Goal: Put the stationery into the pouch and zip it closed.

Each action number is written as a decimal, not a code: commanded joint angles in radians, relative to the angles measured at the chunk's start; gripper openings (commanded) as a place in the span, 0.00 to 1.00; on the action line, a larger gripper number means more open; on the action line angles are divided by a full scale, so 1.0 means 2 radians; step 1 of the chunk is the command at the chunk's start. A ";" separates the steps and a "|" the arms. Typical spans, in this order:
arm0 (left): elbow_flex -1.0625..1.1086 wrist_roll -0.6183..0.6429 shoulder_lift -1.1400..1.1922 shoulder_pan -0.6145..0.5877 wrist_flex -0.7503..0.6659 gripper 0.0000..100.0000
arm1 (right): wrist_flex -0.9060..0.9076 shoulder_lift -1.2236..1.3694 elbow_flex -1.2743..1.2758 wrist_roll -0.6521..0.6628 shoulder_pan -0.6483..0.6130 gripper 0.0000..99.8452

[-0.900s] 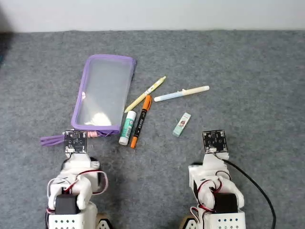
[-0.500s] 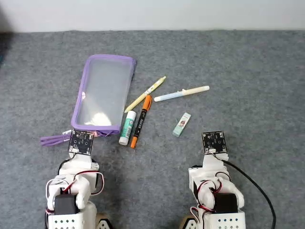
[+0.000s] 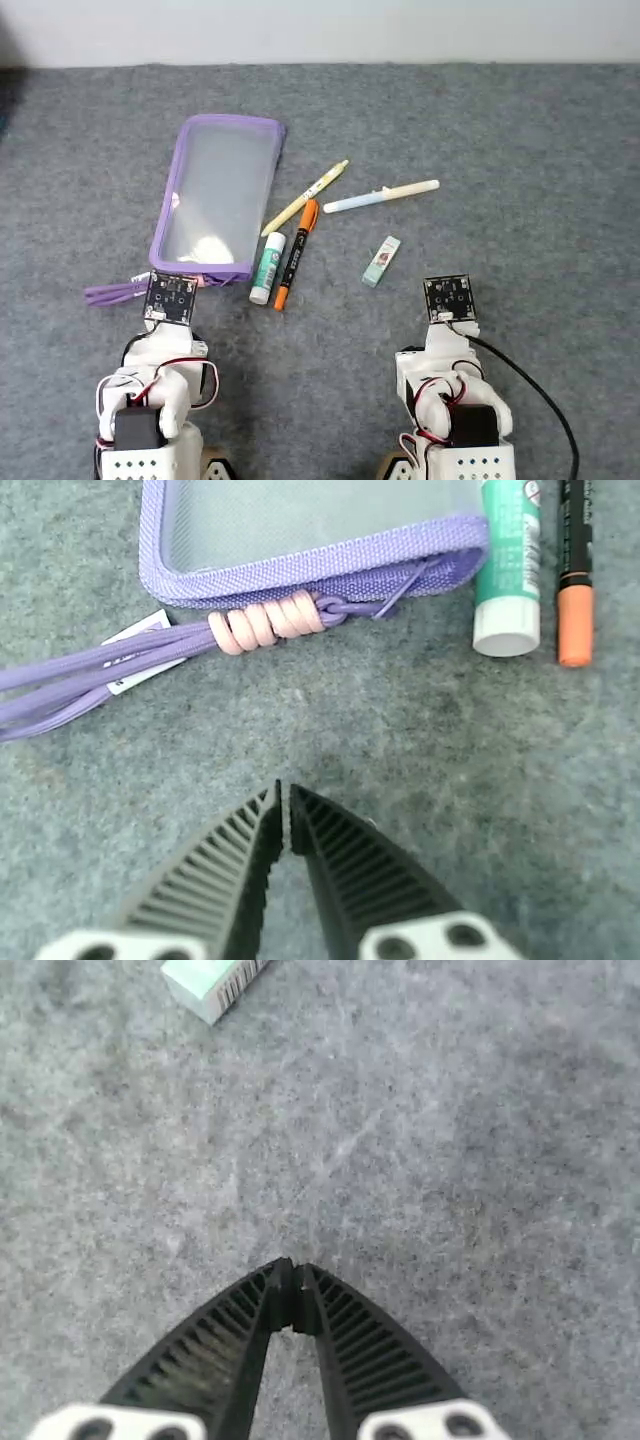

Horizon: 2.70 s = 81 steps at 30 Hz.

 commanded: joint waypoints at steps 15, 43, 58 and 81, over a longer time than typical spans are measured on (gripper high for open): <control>-0.006 -0.005 -0.006 -0.002 -0.006 0.01 | 0.002 -0.004 0.008 0.001 -0.003 0.01; -0.006 -0.005 -0.006 -0.002 -0.006 0.01 | -0.012 0.007 -0.130 -0.001 -0.057 0.01; -0.006 -0.005 -0.006 -0.002 -0.006 0.01 | -0.034 0.435 -0.417 0.017 -0.194 0.01; -0.006 -0.005 -0.006 -0.002 -0.006 0.01 | -0.112 0.830 -0.668 0.130 -0.290 0.27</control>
